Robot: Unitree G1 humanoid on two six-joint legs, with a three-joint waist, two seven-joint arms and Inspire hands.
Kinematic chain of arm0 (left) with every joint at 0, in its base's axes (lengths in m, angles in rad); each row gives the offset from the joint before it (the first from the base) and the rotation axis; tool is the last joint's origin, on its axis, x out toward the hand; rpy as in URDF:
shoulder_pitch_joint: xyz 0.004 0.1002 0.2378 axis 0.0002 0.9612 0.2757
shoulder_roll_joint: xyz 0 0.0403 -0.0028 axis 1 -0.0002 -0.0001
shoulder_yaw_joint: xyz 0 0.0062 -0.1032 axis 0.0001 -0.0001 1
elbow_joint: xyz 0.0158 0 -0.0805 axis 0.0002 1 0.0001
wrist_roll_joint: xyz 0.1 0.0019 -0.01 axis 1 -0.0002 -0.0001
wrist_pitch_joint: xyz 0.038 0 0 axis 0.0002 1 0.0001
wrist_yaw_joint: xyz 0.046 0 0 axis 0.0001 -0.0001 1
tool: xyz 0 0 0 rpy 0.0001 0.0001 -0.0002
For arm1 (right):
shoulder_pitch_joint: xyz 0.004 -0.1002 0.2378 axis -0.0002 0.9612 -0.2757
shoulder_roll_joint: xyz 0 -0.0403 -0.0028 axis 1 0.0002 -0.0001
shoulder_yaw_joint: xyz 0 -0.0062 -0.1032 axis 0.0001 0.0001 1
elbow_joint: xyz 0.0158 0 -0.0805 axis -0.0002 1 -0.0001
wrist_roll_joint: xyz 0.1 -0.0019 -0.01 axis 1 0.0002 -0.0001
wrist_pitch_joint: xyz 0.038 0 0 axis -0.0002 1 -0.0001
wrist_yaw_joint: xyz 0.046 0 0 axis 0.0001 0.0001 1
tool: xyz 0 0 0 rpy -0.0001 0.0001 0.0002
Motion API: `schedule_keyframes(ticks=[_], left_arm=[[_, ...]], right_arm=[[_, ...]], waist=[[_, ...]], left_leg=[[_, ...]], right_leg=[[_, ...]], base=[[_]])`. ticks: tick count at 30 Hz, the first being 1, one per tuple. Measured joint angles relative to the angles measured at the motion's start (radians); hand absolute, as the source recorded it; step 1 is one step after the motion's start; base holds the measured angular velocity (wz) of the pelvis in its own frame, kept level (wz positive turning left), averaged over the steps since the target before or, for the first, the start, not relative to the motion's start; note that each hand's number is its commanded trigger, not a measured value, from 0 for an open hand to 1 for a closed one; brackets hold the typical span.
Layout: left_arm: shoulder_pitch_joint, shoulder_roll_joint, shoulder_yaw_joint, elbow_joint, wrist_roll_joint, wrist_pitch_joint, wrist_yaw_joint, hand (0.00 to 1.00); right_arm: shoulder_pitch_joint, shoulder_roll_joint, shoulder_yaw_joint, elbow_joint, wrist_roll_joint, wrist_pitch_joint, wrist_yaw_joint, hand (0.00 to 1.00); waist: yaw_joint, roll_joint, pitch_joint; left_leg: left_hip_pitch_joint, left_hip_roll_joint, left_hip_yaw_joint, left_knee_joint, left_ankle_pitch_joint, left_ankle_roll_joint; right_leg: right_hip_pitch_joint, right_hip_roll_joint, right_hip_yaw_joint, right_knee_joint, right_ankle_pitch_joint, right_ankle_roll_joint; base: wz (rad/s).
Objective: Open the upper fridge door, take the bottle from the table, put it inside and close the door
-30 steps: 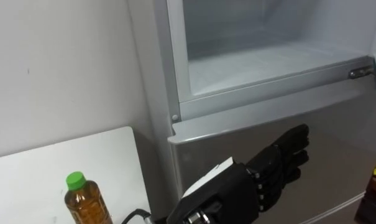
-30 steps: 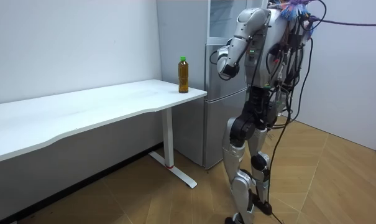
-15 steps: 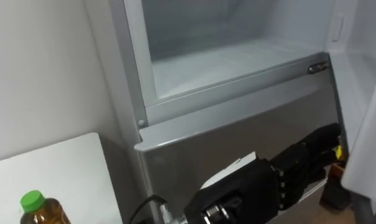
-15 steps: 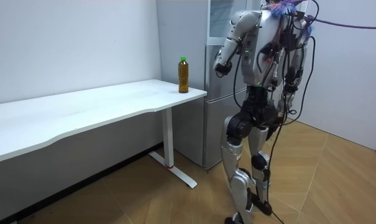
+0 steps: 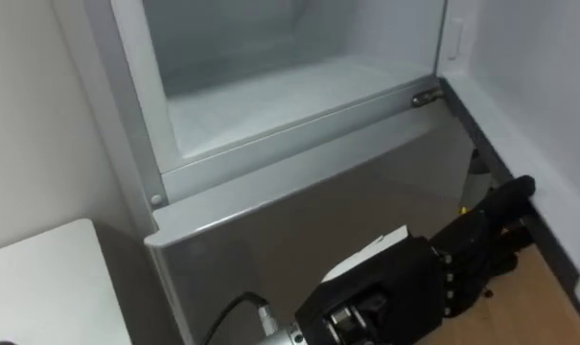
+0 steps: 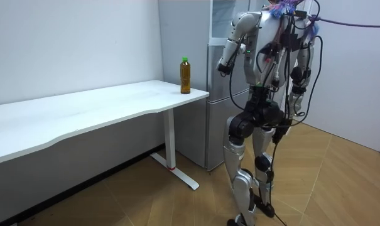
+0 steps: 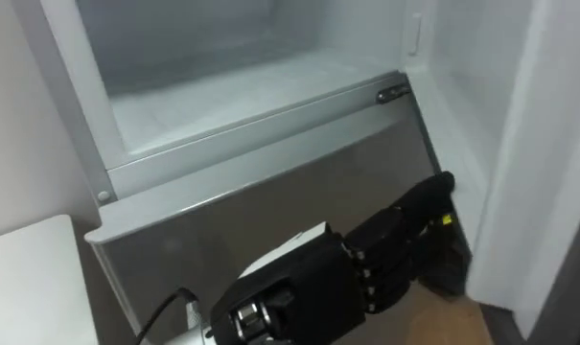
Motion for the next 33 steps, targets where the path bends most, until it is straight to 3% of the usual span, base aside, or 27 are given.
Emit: schedule_keyframes(ticks=[5, 13, 19, 22, 30, 33], left_arm=[[-0.027, -0.026, -0.023, 0.022, -0.002, 0.000, 0.000, 0.00], [-0.132, -0.045, -0.055, 0.098, -0.014, -0.001, -0.021, 0.00], [-0.154, -0.071, -0.094, 0.115, -0.018, 0.002, -0.046, 0.00], [-0.165, -0.072, -0.093, 0.116, -0.021, 0.004, -0.052, 0.00], [-0.185, -0.069, -0.088, 0.116, -0.022, 0.004, -0.040, 0.00], [-0.185, -0.049, -0.089, 0.116, -0.021, 0.004, -0.039, 0.00]], right_arm=[[-0.002, -0.003, 0.004, 0.000, 0.000, -0.002, -0.006, 0.00], [-0.008, -0.013, 0.026, 0.003, 0.000, 0.000, -0.006, 0.00], [-0.008, -0.021, 0.024, 0.017, 0.042, 0.006, -0.007, 0.00], [-0.007, -0.039, 0.024, 0.040, 0.052, 0.011, -0.013, 0.00], [0.001, -0.052, 0.025, 0.047, 0.041, 0.030, -0.037, 0.00], [0.000, -0.052, 0.025, 0.042, 0.039, 0.030, -0.037, 0.00]], waist=[[-0.019, 0.004, 0.0023], [-0.020, 0.009, 0.0071], [-0.032, 0.021, 0.0097], [-0.053, 0.031, 0.0076], [-0.063, 0.038, 0.0064], [-0.062, 0.037, 0.0068]], left_leg=[[0.007, 0.013, 0.018, 0.001, -0.007, -0.012], [0.007, 0.012, 0.031, 0.011, -0.007, -0.012], [0.006, 0.011, 0.051, 0.012, -0.007, -0.012], [0.001, 0.011, 0.053, 0.013, -0.007, -0.012], [-0.002, 0.014, 0.049, 0.012, -0.007, -0.012], [-0.002, 0.016, 0.044, 0.010, -0.007, -0.012]], right_leg=[[-0.002, 0.015, 0.007, 0.000, 0.004, -0.006], [-0.017, 0.016, 0.024, 0.015, 0.005, -0.008], [-0.031, 0.017, 0.039, 0.013, 0.006, -0.007], [-0.039, 0.018, 0.046, 0.015, 0.006, -0.007], [-0.042, 0.023, 0.049, 0.031, 0.006, -0.008], [-0.033, 0.021, 0.031, 0.030, 0.006, -0.008]], base=[[-0.12], [-0.09], [-0.10], [-0.09], [-0.04], [0.15]])
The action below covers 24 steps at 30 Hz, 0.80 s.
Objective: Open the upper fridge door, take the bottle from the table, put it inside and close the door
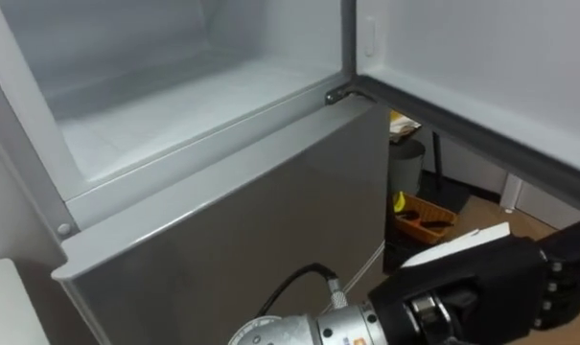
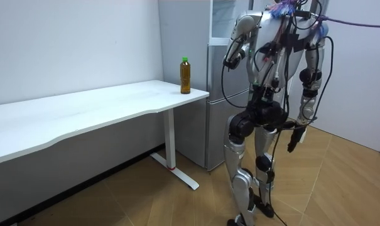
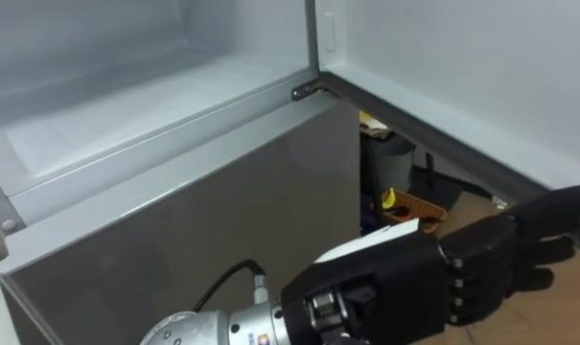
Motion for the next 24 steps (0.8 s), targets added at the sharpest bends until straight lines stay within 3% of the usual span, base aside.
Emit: schedule_keyframes(ticks=[5, 9, 12, 17, 20, 22, 24], left_arm=[[0.000, 0.024, 0.002, 0.000, 0.000, 0.000, 0.009, 0.00], [0.003, 0.042, 0.022, -0.012, 0.004, 0.000, 0.010, 0.00], [0.015, 0.048, 0.059, -0.033, 0.011, -0.002, 0.013, 0.00], [0.043, 0.063, 0.071, -0.063, 0.037, -0.021, 0.024, 0.00], [0.098, 0.071, 0.107, -0.133, 0.052, -0.029, 0.033, 0.00], [0.132, 0.081, 0.130, -0.181, 0.099, -0.040, 0.055, 0.00], [0.158, 0.104, 0.148, -0.209, 0.120, -0.042, 0.081, 0.00]], right_arm=[[-0.001, 0.000, 0.010, -0.003, 0.022, -0.002, 0.000, 0.00], [-0.007, 0.002, 0.010, -0.004, 0.040, -0.005, 0.009, 0.00], [-0.013, 0.017, 0.010, 0.001, 0.040, -0.014, 0.013, 0.00], [-0.021, 0.029, 0.014, 0.005, 0.039, -0.024, 0.022, 0.00], [-0.023, 0.033, 0.046, 0.005, 0.032, -0.038, 0.036, 0.00], [-0.025, 0.027, 0.054, 0.006, 0.006, -0.043, 0.046, 0.00], [-0.028, 0.028, 0.063, 0.006, 0.000, -0.043, 0.047, 0.00]], waist=[[0.043, 0.001, 0.0008], [0.080, -0.001, 0.0009], [0.121, -0.014, 0.0068], [0.168, -0.029, 0.0022], [0.208, -0.039, -0.0031], [0.231, -0.043, -0.0059], [0.260, -0.044, -0.0065]], left_leg=[[-0.013, -0.003, -0.041, 0.001, 0.000, 0.000], [-0.047, -0.012, -0.123, 0.000, 0.003, -0.004], [-0.048, -0.020, -0.175, -0.004, 0.007, -0.009], [-0.060, -0.037, -0.243, -0.004, 0.017, -0.002], [-0.068, -0.038, -0.256, -0.003, 0.022, -0.002], [-0.079, -0.043, -0.282, -0.002, 0.024, -0.001], [-0.082, -0.044, -0.300, 0.000, 0.024, -0.001]], right_leg=[[0.011, -0.012, -0.051, -0.002, 0.000, 0.000], [0.016, -0.033, -0.138, -0.011, -0.001, 0.002], [0.028, -0.042, -0.182, -0.018, -0.003, 0.004], [0.048, -0.060, -0.238, -0.020, -0.008, 0.011], [0.050, -0.063, -0.254, -0.018, -0.009, 0.011], [0.063, -0.070, -0.287, -0.021, -0.009, 0.011], [0.066, -0.071, -0.300, -0.020, -0.009, 0.011]], base=[[0.31], [0.63], [0.50], [0.38], [0.18], [0.34], [0.25]])
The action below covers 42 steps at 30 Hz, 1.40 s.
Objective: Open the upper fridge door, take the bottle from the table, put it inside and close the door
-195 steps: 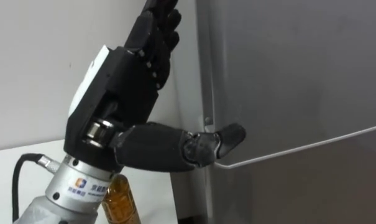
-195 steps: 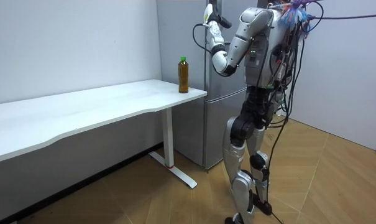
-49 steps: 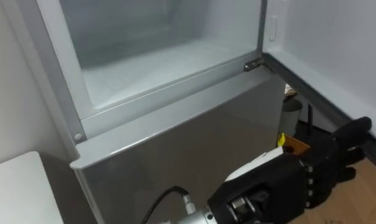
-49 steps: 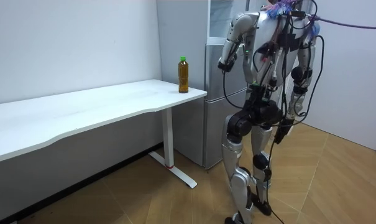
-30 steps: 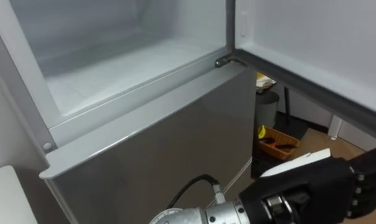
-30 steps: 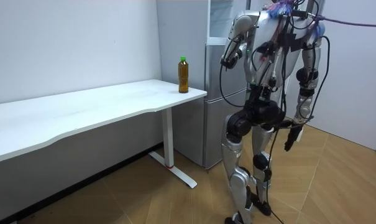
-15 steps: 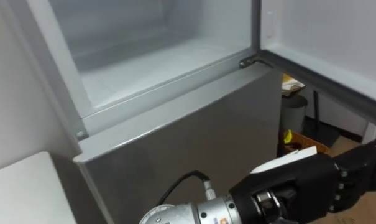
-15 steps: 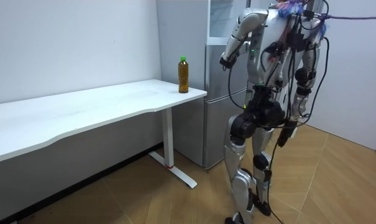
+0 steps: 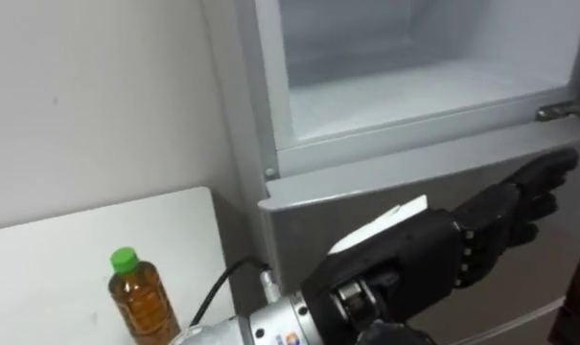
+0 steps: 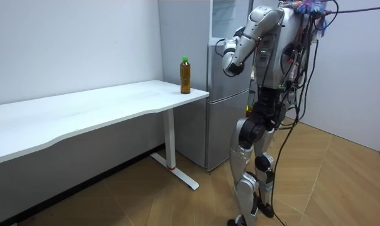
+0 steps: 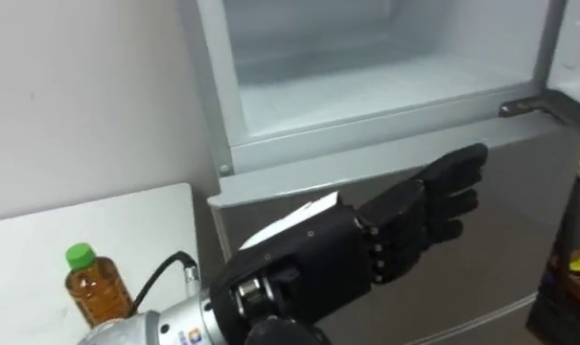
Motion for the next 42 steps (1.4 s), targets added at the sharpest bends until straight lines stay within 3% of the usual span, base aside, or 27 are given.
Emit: schedule_keyframes(ticks=[4, 8, 13, 17, 19, 22, 24, 27, 30, 32, 37, 40, 42], left_arm=[[0.066, 0.024, 0.080, -0.027, 0.054, -0.002, 0.054, 0.00], [0.094, 0.038, 0.167, -0.063, 0.139, -0.004, 0.103, 0.00], [0.205, 0.038, 0.333, -0.137, 0.151, -0.082, 0.209, 0.00], [0.263, 0.039, 0.495, -0.140, 0.159, -0.099, 0.271, 0.00], [0.319, 0.037, 0.598, -0.147, 0.182, -0.137, 0.319, 0.00], [0.373, 0.034, 0.693, -0.148, 0.242, -0.186, 0.393, 0.00], [0.399, 0.032, 0.728, -0.148, 0.257, -0.216, 0.438, 0.00], [0.489, 0.022, 0.768, -0.134, 0.293, -0.268, 0.528, 0.00], [0.552, -0.007, 0.798, -0.088, 0.298, -0.270, 0.602, 0.00], [0.575, -0.011, 0.821, -0.057, 0.299, -0.270, 0.651, 0.00], [0.652, -0.028, 0.853, 0.081, 0.300, -0.308, 0.777, 0.00], [0.662, -0.060, 0.853, 0.155, 0.289, -0.308, 0.824, 0.00], [0.665, -0.061, 0.852, 0.212, 0.249, -0.318, 0.847, 0.00]], right_arm=[[-0.019, 0.015, 0.009, 0.002, -0.054, 0.000, 0.001, 0.00], [-0.017, 0.024, 0.007, 0.005, -0.085, -0.004, -0.001, 0.00], [0.010, 0.026, -0.005, 0.011, -0.097, -0.033, -0.002, 0.00], [0.057, 0.029, -0.050, 0.011, -0.099, -0.053, -0.002, 0.00], [0.088, 0.030, -0.093, 0.005, -0.102, -0.067, -0.003, 0.00], [0.113, 0.034, -0.108, -0.001, -0.103, -0.088, -0.006, 0.00], [0.123, 0.037, -0.110, -0.001, -0.106, -0.098, -0.003, 0.00], [0.140, 0.037, -0.113, -0.012, -0.113, -0.110, -0.002, 0.00], [0.156, 0.040, -0.144, -0.017, -0.112, -0.115, -0.005, 0.00], [0.170, 0.041, -0.172, -0.022, -0.112, -0.118, -0.005, 0.00], [0.200, 0.042, -0.202, -0.058, -0.107, -0.121, -0.006, 0.00], [0.222, 0.048, -0.218, -0.078, -0.112, -0.120, -0.009, 0.00], [0.237, 0.045, -0.220, -0.099, -0.114, -0.119, -0.010, 0.00]], waist=[[0.044, 0.000, -0.0001], [0.071, 0.001, -0.0030], [0.136, 0.008, -0.0126], [0.173, 0.009, -0.0132], [0.196, 0.005, -0.0144], [0.221, -0.004, -0.0200], [0.227, -0.010, -0.0179], [0.228, -0.018, -0.0166], [0.227, -0.016, -0.0135], [0.228, -0.016, -0.0109], [0.234, -0.005, -0.0106], [0.243, -0.008, -0.0105], [0.248, -0.010, -0.0112]], left_leg=[[-0.002, -0.004, -0.025, 0.000, 0.005, -0.001], [-0.015, -0.016, -0.058, 0.000, 0.014, 0.001], [-0.013, -0.019, -0.078, -0.005, 0.020, 0.003], [-0.004, -0.020, -0.091, -0.005, 0.021, 0.001], [0.006, -0.025, -0.089, -0.010, 0.021, 0.001], [0.010, -0.033, -0.103, -0.010, 0.021, 0.001], [0.015, -0.035, -0.112, -0.010, 0.021, 0.001], [0.026, -0.037, -0.114, -0.011, 0.021, 0.001], [0.026, -0.037, -0.120, -0.011, 0.021, 0.001], [0.026, -0.037, -0.123, -0.011, 0.021, 0.001], [0.029, -0.038, -0.121, -0.013, 0.021, 0.001], [0.026, -0.038, -0.123, -0.012, 0.021, 0.001], [0.029, -0.039, -0.125, -0.013, 0.021, 0.001]], right_leg=[[0.013, -0.003, -0.027, -0.002, -0.001, 0.001], [0.019, -0.010, -0.055, -0.018, -0.005, 0.002], [0.030, -0.013, -0.070, -0.017, -0.006, 0.004], [0.046, -0.013, -0.085, -0.017, -0.007, 0.006], [0.050, -0.018, -0.083, -0.017, -0.021, 0.007], [0.053, -0.024, -0.084, -0.013, -0.034, 0.012], [0.062, -0.025, -0.088, -0.016, -0.034, 0.014], [0.075, -0.026, -0.092, -0.015, -0.038, 0.016], [0.083, -0.024, -0.102, -0.017, -0.038, 0.015], [0.085, -0.024, -0.107, -0.019, -0.039, 0.014], [0.087, -0.025, -0.110, -0.019, -0.041, 0.014], [0.084, -0.026, -0.109, -0.014, -0.047, 0.013], [0.087, -0.029, -0.113, -0.014, -0.051, 0.014]], base=[[0.19], [0.25], [0.11], [0.12], [0.07], [0.10], [0.13], [0.07], [0.08], [0.06], [0.00], [0.02], [0.02]])
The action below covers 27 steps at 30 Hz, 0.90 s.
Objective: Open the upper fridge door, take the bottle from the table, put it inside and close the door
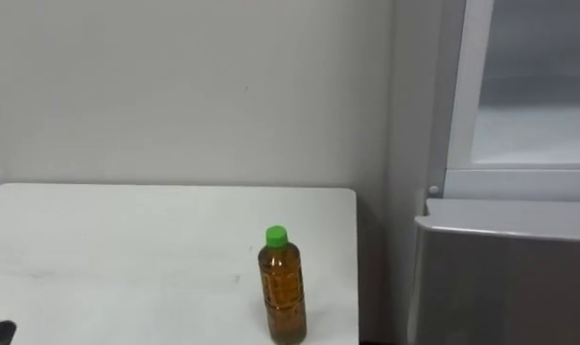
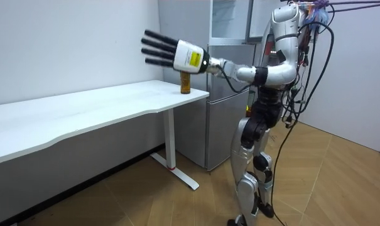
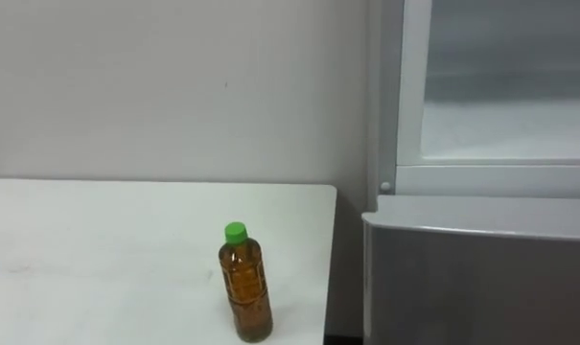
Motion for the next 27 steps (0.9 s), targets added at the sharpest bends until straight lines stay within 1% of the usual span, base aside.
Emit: schedule_keyframes(ticks=[1, 2, 3, 4, 5, 7, 8, 9, 10, 11, 12, 13, 14, 15, 16, 17, 18, 19, 20, 22, 24, 25, 27], left_arm=[[0.008, 0.001, -0.004, 0.071, -0.032, -0.026, 0.010, 0.00], [0.010, 0.003, -0.009, 0.117, -0.043, -0.039, 0.014, 0.00], [0.027, 0.002, -0.023, 0.191, -0.069, -0.042, 0.020, 0.00], [0.038, -0.003, -0.032, 0.267, -0.088, -0.042, 0.020, 0.00], [0.041, -0.003, -0.039, 0.308, -0.090, -0.042, 0.020, 0.00], [0.069, -0.005, -0.077, 0.468, -0.136, -0.042, 0.011, 0.00], [0.073, -0.005, -0.087, 0.511, -0.150, -0.042, 0.006, 0.00], [0.078, -0.007, -0.103, 0.595, -0.169, -0.041, -0.006, 0.00], [0.081, -0.007, -0.118, 0.663, -0.169, -0.040, -0.014, 0.00], [0.081, -0.007, -0.126, 0.700, -0.168, -0.041, -0.023, 0.00], [0.086, -0.006, -0.142, 0.780, -0.166, -0.040, -0.048, 0.00], [0.091, -0.006, -0.158, 0.850, -0.165, -0.037, -0.071, 0.00], [0.097, -0.008, -0.165, 0.881, -0.161, -0.035, -0.080, 0.00], [0.101, -0.007, -0.177, 0.949, -0.153, -0.033, -0.098, 0.00], [0.104, -0.008, -0.182, 1.022, -0.138, -0.031, -0.118, 0.00], [0.106, -0.008, -0.186, 1.054, -0.124, -0.030, -0.123, 0.00], [0.104, -0.007, -0.193, 1.109, -0.099, -0.024, -0.127, 0.00], [0.107, -0.008, -0.200, 1.149, -0.073, -0.012, -0.127, 0.00], [0.108, -0.008, -0.205, 1.168, -0.069, -0.006, -0.127, 0.00], [0.103, -0.008, -0.228, 1.229, -0.035, 0.024, -0.129, 0.00], [0.099, -0.008, -0.241, 1.271, 0.000, 0.046, -0.134, 0.00], [0.090, -0.010, -0.243, 1.291, 0.040, 0.063, -0.139, 0.00], [0.082, -0.015, -0.243, 1.298, 0.106, 0.085, -0.147, 0.00]], right_arm=[[0.008, -0.002, 0.000, -0.005, 0.001, 0.000, 0.000, 0.00], [0.010, -0.002, -0.001, -0.005, 0.001, 0.000, -0.001, 0.00], [0.013, -0.001, -0.001, -0.007, 0.002, 0.000, -0.004, 0.00], [0.014, 0.002, -0.002, -0.008, 0.002, -0.001, -0.005, 0.00], [0.016, 0.004, -0.007, -0.009, -0.001, 0.000, -0.005, 0.00], [0.023, 0.009, -0.035, -0.026, -0.017, 0.002, -0.004, 0.00], [0.026, 0.011, -0.041, -0.027, -0.021, 0.002, -0.004, 0.00], [0.027, 0.015, -0.048, -0.029, -0.030, 0.002, -0.006, 0.00], [0.029, 0.019, -0.048, -0.032, -0.032, 0.002, -0.006, 0.00], [0.032, 0.020, -0.048, -0.033, -0.032, 0.002, -0.005, 0.00], [0.034, 0.019, -0.048, -0.033, -0.032, 0.002, -0.005, 0.00], [0.035, 0.017, -0.048, -0.033, -0.032, 0.002, -0.005, 0.00], [0.036, 0.016, -0.048, -0.033, -0.032, 0.001, -0.006, 0.00], [0.038, 0.017, -0.048, -0.031, -0.039, 0.001, -0.007, 0.00], [0.040, 0.017, -0.048, -0.028, -0.044, 0.002, -0.008, 0.00], [0.040, 0.017, -0.049, -0.029, -0.049, 0.002, -0.008, 0.00], [0.034, 0.016, -0.049, -0.029, -0.054, 0.002, -0.009, 0.00], [0.032, 0.016, -0.049, -0.029, -0.056, 0.002, -0.011, 0.00], [0.031, 0.016, -0.048, -0.029, -0.055, 0.002, -0.013, 0.00], [0.030, 0.017, -0.043, -0.025, -0.043, 0.003, -0.015, 0.00], [0.028, 0.017, -0.038, -0.019, -0.041, 0.004, -0.016, 0.00], [0.028, 0.017, -0.038, -0.018, -0.041, 0.005, -0.015, 0.00], [0.028, 0.017, -0.038, -0.018, -0.039, 0.007, -0.015, 0.00]], waist=[[0.001, 0.001, 0.0000], [0.001, 0.002, 0.0000], [0.001, 0.002, -0.0010], [0.001, -0.003, -0.0024], [0.001, -0.006, -0.0024], [0.000, -0.012, -0.0034], [0.000, -0.013, -0.0031], [0.000, -0.017, -0.0026], [0.000, -0.019, -0.0048], [0.002, -0.026, -0.0032], [0.005, -0.025, -0.0051], [0.003, -0.031, -0.0020], [0.002, -0.031, -0.0013], [0.002, -0.032, -0.0007], [-0.001, -0.029, -0.0019], [-0.003, -0.026, -0.0020], [-0.013, -0.023, -0.0024], [-0.021, -0.024, -0.0030], [-0.025, -0.024, -0.0030], [-0.028, -0.025, -0.0033], [-0.031, -0.025, -0.0034], [-0.033, -0.025, -0.0034], [-0.034, -0.025, -0.0034]], left_leg=[[0.009, -0.001, -0.004, -0.003, 0.000, 0.000], [0.016, -0.002, -0.003, -0.005, 0.000, 0.000], [0.024, -0.003, -0.002, -0.007, 0.000, 0.000], [0.024, -0.004, -0.003, -0.007, 0.000, 0.000], [0.023, -0.004, -0.003, -0.007, 0.000, 0.000], [0.023, -0.005, -0.003, -0.007, 0.000, 0.000], [0.024, -0.005, -0.002, -0.007, 0.000, 0.000], [0.024, -0.006, -0.002, -0.007, 0.000, 0.000], [0.023, -0.005, -0.002, -0.006, 0.000, 0.000], [0.023, -0.005, -0.002, -0.007, 0.000, 0.000], [0.026, -0.006, -0.001, -0.007, 0.000, 0.000], [0.032, -0.006, 0.005, -0.010, -0.001, 0.000], [0.038, -0.006, 0.006, -0.013, -0.001, 0.000], [0.044, -0.006, 0.011, -0.016, -0.002, 0.000], [0.042, -0.004, 0.013, -0.016, -0.006, 0.000], [0.041, -0.002, 0.014, -0.016, -0.011, 0.001], [0.041, 0.001, 0.015, -0.017, -0.018, 0.000], [0.040, 0.001, 0.016, -0.017, -0.019, 0.001], [0.040, 0.001, 0.016, -0.017, -0.019, 0.001], [0.041, 0.000, 0.018, -0.016, -0.019, 0.001], [0.042, 0.001, 0.020, -0.015, -0.019, 0.001], [0.042, 0.001, 0.021, -0.014, -0.019, 0.001], [0.042, 0.001, 0.024, -0.014, -0.019, 0.001]], right_leg=[[0.010, 0.000, 0.001, -0.001, -0.002, 0.001], [0.015, -0.001, 0.002, -0.001, -0.003, 0.002], [0.020, -0.002, 0.004, 0.000, -0.006, 0.002], [0.019, -0.003, 0.003, 0.000, -0.007, 0.002], [0.019, -0.003, 0.002, -0.001, -0.007, 0.002], [0.020, -0.004, 0.002, -0.002, -0.007, 0.003], [0.020, -0.004, 0.003, -0.001, -0.007, 0.003], [0.019, -0.004, 0.003, -0.001, -0.007, 0.003], [0.020, -0.004, 0.003, -0.002, -0.007, 0.003], [0.020, -0.004, 0.003, -0.002, -0.007, 0.003], [0.021, -0.005, 0.004, -0.002, -0.007, 0.003], [0.023, -0.005, 0.009, -0.002, -0.007, 0.004], [0.026, -0.005, 0.013, -0.002, -0.008, 0.004], [0.032, -0.005, 0.017, -0.002, -0.008, 0.006], [0.032, -0.009, 0.018, -0.002, -0.010, 0.007], [0.031, -0.008, 0.018, -0.002, -0.011, 0.008], [0.029, -0.006, 0.017, 0.001, -0.011, 0.008], [0.029, -0.003, 0.017, 0.001, -0.011, 0.008], [0.029, -0.001, 0.017, 0.001, -0.011, 0.008], [0.029, 0.000, 0.019, -0.001, -0.009, 0.008], [0.030, 0.000, 0.019, -0.001, -0.009, 0.008], [0.031, -0.001, 0.019, -0.002, -0.009, 0.008], [0.030, 0.000, 0.022, -0.003, -0.009, 0.008]], base=[[0.03], [0.00], [0.00], [0.00], [0.04], [0.00], [0.00], [0.00], [0.00], [0.00], [-0.06], [-0.09], [-0.10], [-0.06], [0.00], [0.00], [0.00], [0.00], [0.00], [0.00], [-0.02], [0.00], [-0.03]])
